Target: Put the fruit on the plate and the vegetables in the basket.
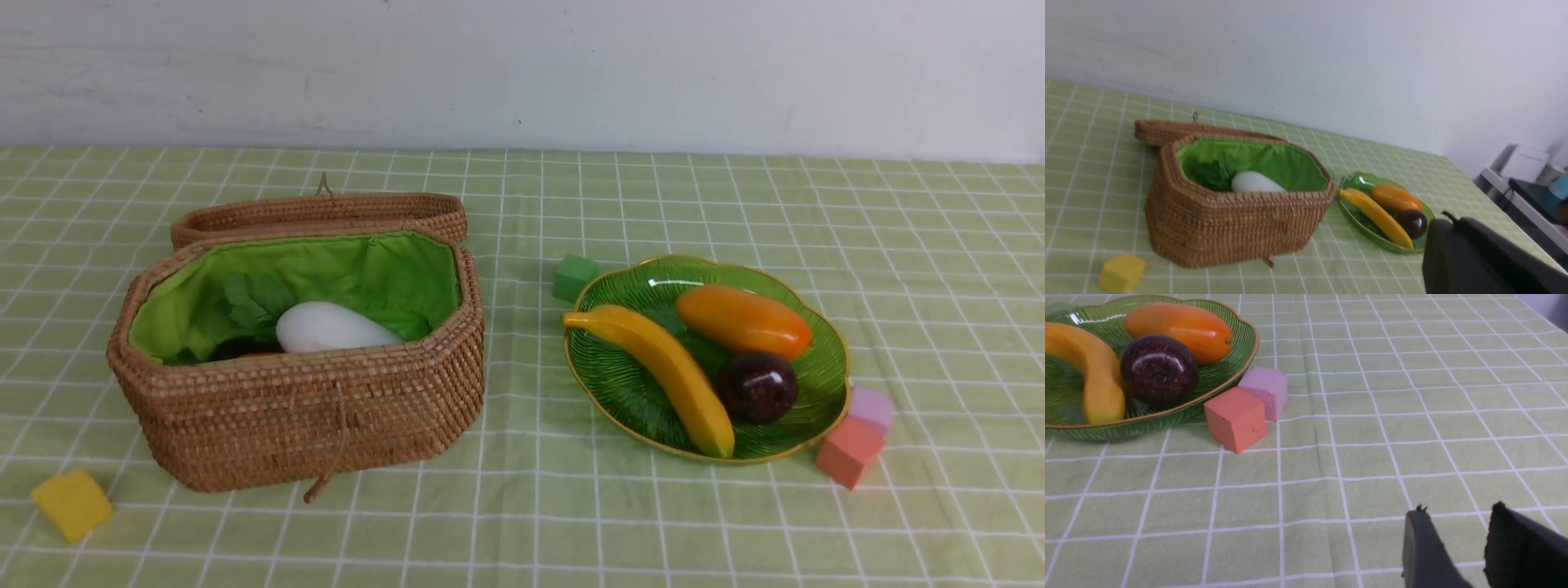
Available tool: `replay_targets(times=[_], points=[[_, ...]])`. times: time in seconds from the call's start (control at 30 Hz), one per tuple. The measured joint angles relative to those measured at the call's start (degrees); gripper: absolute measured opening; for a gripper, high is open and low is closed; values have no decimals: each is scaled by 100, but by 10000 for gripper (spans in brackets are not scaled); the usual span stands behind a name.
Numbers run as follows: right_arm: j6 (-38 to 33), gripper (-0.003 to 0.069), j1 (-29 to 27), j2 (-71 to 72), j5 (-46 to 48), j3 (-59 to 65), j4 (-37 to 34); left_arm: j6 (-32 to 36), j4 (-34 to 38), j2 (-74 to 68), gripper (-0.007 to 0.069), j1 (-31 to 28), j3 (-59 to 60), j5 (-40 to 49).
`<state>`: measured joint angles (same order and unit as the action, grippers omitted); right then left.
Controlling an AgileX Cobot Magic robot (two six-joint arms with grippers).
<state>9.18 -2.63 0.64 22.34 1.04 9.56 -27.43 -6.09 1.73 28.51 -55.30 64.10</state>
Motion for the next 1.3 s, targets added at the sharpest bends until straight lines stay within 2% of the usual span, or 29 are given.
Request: replay_targets(times=[0.23,0.43,0.5,0.7,0.8,0.87,0.93,1.0,1.1,1.13,1.3], points=[[0,240,0,0,0,0,0,0,265,-14,-13,0,-28,624],[0,240,0,0,0,0,0,-316,235,-77,-13,0,-11,311],[0,240,0,0,0,0,0,-593,147,-76,-13,0,163,-279],[0,240,0,0,0,0,0,-685,-578,-82,-13,-31,1293,-1901],[0,240,0,0,0,0,0,-679,-975,-123,-13,-31,2097,-2983],[0,240,0,0,0,0,0,-491,-1051,-130,-11,-82,2623,-3602],[0,240,0,0,0,0,0,-271,-1034,-135,-10,-147,2876,-3859],[0,240,0,0,0,0,0,244,-774,-146,-10,-384,3367,-4270],[0,240,0,0,0,0,0,1087,-99,-148,-6,-1008,3814,-4544],[0,240,0,0,0,0,0,1122,-99,-148,-6,-1008,3839,-4575],[0,240,0,0,0,0,0,1474,317,-148,-2,-1978,4633,-5108]])
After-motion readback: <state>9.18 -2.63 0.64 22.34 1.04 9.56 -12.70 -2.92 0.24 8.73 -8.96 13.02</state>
